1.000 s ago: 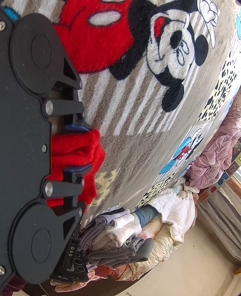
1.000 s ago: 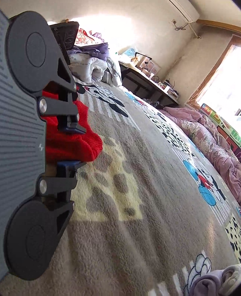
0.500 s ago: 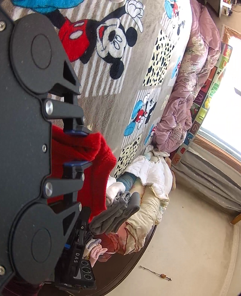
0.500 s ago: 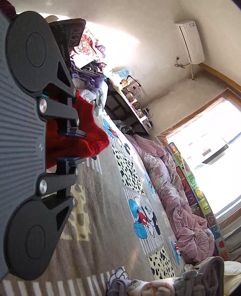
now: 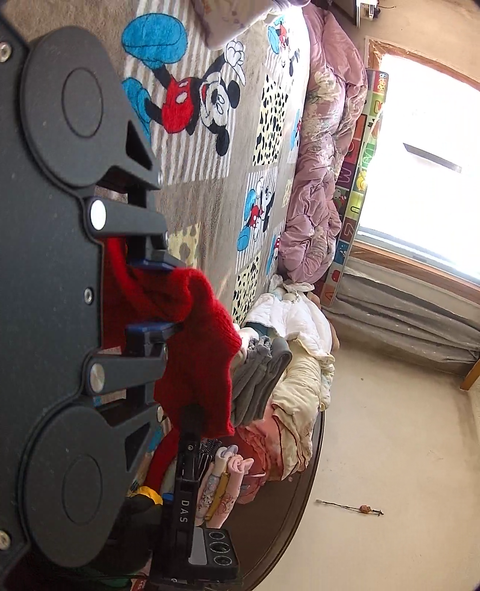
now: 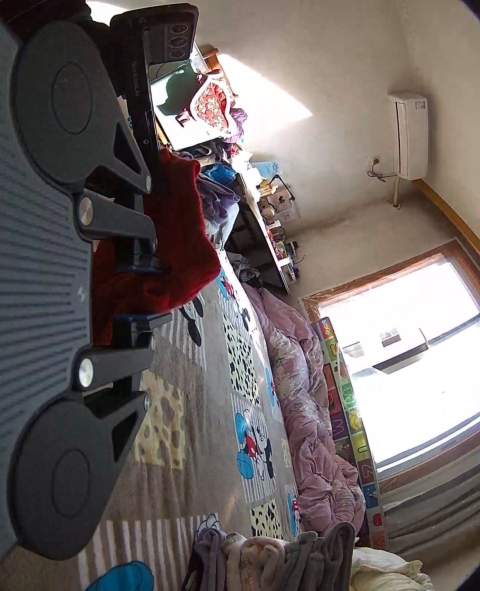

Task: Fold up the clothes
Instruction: 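Grasp the folded red sweater with the left gripper while the right gripper grasps it too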

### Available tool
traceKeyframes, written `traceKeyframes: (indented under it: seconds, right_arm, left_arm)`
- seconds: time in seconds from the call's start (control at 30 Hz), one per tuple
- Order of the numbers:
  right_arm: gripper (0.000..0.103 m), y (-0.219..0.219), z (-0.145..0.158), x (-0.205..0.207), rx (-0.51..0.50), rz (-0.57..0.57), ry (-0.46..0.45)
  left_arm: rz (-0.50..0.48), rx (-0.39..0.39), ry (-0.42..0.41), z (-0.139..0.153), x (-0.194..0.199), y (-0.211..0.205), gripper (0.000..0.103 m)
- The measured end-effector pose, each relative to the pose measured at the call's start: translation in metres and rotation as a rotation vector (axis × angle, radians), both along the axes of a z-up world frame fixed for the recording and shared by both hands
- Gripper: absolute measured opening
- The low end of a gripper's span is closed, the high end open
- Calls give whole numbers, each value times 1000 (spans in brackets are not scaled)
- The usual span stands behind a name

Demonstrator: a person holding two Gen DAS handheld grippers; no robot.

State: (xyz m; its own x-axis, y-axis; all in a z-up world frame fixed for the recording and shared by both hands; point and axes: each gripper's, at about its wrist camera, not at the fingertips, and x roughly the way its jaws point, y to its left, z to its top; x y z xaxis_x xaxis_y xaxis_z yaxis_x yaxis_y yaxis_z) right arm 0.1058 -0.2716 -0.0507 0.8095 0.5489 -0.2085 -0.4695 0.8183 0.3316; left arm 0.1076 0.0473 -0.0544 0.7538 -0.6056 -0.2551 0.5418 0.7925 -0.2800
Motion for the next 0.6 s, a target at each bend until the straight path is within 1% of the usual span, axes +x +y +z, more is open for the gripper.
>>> traceKeyframes:
  seconds: [0.13,0.2,0.27,0.33,0.4,0.53,0.6]
  right_arm:
    - [22,10,2,-28,-95,29,-34]
    - [22,18,2,-41,-184,33,-54]
    - [22,31,-1,-56,-296,55,-79]
    - [21,43,-12,-68,-382,71,-85]
    - [21,53,-26,-80,-465,84,-88]
    - [22,68,-46,-96,-560,102,-83]
    - [22,75,-51,-98,-587,114,-64]
  left_arm:
    - [1,37,6,-9,-24,3,24]
    - [-4,108,-19,-15,-36,-2,24]
    - [-14,227,-48,-23,-44,-10,24]
    - [-20,303,-53,-33,-47,-14,25]
    - [-32,362,-51,-42,-50,-16,25]
    - [-55,486,-65,-58,-60,-21,25]
    - [-70,529,-65,-62,-61,-24,25]
